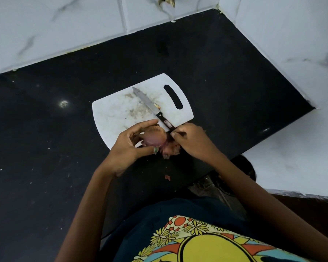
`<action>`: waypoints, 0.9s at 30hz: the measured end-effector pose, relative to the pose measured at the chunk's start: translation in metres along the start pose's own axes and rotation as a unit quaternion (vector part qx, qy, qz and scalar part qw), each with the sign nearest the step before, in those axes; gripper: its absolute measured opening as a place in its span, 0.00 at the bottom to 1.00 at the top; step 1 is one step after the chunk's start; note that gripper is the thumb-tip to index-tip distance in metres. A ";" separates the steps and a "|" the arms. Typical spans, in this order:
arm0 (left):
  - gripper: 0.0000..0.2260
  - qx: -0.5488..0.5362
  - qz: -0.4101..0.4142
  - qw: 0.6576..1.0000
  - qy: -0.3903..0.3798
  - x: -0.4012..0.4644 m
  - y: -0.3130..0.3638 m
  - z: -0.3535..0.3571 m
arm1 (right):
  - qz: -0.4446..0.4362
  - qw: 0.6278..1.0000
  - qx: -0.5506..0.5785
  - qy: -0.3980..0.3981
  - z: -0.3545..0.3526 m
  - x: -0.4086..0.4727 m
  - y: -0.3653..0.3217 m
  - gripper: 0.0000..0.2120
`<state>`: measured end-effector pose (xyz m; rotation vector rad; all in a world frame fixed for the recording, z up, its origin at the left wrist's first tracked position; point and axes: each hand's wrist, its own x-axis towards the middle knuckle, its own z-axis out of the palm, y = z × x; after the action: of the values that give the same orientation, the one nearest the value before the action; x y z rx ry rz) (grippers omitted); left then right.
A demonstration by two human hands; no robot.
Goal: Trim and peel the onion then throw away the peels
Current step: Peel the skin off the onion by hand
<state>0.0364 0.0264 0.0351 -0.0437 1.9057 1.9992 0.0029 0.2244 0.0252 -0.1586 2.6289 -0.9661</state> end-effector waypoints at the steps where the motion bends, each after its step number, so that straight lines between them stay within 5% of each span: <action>1: 0.30 0.001 0.001 1.000 -0.002 0.000 0.000 0.000 | -0.018 1.000 -0.019 0.007 -0.001 -0.001 -0.002 0.13; 4: 0.31 0.007 0.004 1.000 -0.004 0.001 0.000 -0.002 | -0.017 0.995 0.103 -0.013 -0.010 -0.002 -0.014 0.15; 7: 0.33 0.013 0.008 1.000 -0.010 0.003 0.001 -0.002 | 0.049 0.933 0.340 -0.111 -0.015 -0.002 -0.024 0.12; 19: 0.27 -0.012 0.012 1.000 0.006 0.010 0.004 -0.002 | 0.122 0.800 0.578 -0.107 -0.012 -0.001 -0.030 0.09; 22: 0.25 0.000 0.026 0.999 0.022 0.013 0.003 -0.001 | 0.110 0.819 0.553 -0.101 -0.010 0.001 -0.031 0.08; 27: 0.22 0.015 0.019 1.000 0.006 0.015 0.005 -0.010 | 0.030 0.924 0.376 -0.064 -0.018 0.003 -0.034 0.10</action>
<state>0.0183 0.0206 0.0346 -0.0109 1.9565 1.9988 -0.0069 0.2089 0.0591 0.0477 1.9576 -1.7814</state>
